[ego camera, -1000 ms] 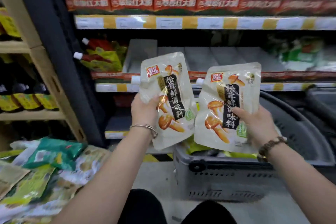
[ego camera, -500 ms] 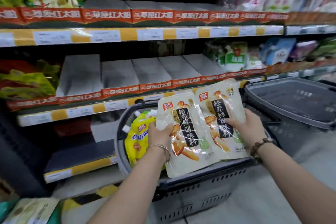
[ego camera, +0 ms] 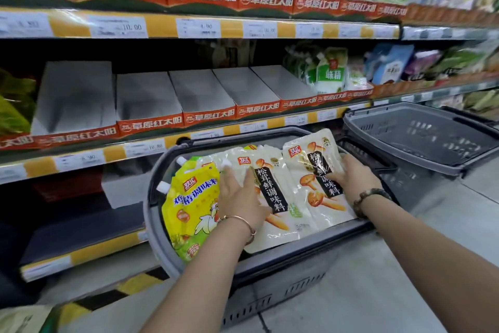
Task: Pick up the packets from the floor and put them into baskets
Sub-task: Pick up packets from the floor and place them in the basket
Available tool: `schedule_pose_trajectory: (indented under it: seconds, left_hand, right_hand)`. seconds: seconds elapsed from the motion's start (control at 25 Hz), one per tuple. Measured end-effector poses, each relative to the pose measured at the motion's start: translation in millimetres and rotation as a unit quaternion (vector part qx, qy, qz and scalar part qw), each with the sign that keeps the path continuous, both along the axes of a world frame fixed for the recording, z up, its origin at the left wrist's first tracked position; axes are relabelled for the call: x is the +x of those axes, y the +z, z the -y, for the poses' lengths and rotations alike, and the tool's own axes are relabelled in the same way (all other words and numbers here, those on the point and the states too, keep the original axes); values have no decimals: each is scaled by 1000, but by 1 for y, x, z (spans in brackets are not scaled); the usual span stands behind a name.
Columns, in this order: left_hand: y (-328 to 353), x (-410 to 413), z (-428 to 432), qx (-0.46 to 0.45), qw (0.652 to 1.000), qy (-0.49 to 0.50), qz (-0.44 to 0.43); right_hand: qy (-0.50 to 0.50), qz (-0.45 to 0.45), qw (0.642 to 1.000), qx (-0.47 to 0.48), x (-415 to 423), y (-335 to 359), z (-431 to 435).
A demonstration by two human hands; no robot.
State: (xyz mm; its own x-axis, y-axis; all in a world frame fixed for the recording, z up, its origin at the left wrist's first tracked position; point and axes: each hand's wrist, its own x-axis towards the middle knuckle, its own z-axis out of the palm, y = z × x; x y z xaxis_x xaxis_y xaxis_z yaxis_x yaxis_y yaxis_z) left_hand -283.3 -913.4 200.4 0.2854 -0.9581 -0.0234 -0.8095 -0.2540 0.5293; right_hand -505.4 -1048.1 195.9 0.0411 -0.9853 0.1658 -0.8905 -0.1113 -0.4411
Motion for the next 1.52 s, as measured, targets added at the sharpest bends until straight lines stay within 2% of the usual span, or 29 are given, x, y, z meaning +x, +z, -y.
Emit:
schedule_pose_trajectory:
  seconds: [0.08,0.16,0.36,0.48,0.6,0.68,0.76,0.84,0.96,1.12,1.24,1.52]
  left_hand:
    - [-3,0,-6,117,984,-95,92]
    - [-6,0,-8,178,965,-134,138]
    - [-7,-14,-3,192,956,-136,173]
    - [-3,-29,3,209,944,-133,216]
    - [7,-43,15,234,930,-135,251]
    - [10,-55,22,239,921,-146,271]
    - [11,-67,28,246,917,-146,279]
    - [12,-71,31,249,914,-141,286]
    - [17,-63,30,234,914,-147,297]
    - [20,-51,24,219,913,-133,317]
    - [23,-52,25,225,905,-128,337]
    - [9,-63,24,157,936,-116,292]
  right_hand:
    - [-10,4,1000,17,1,-5,0]
    - [-17,-31,999,11,2,-7,-3]
    - [40,-112,989,89,8,-14,-16]
    - [30,-125,990,62,9,-14,-18]
    - [-22,-188,981,40,6,-11,-17]
    - [-25,-210,975,64,6,-13,-16]
    - [52,-205,974,86,8,-16,-14]
    - [136,-135,973,124,11,-18,-13]
    - [157,-7,959,234,12,-20,-11]
    - [168,-75,923,339,13,-25,-4]
    - [166,-87,916,356,14,-32,2]
    - [142,-149,913,352,16,-41,9]
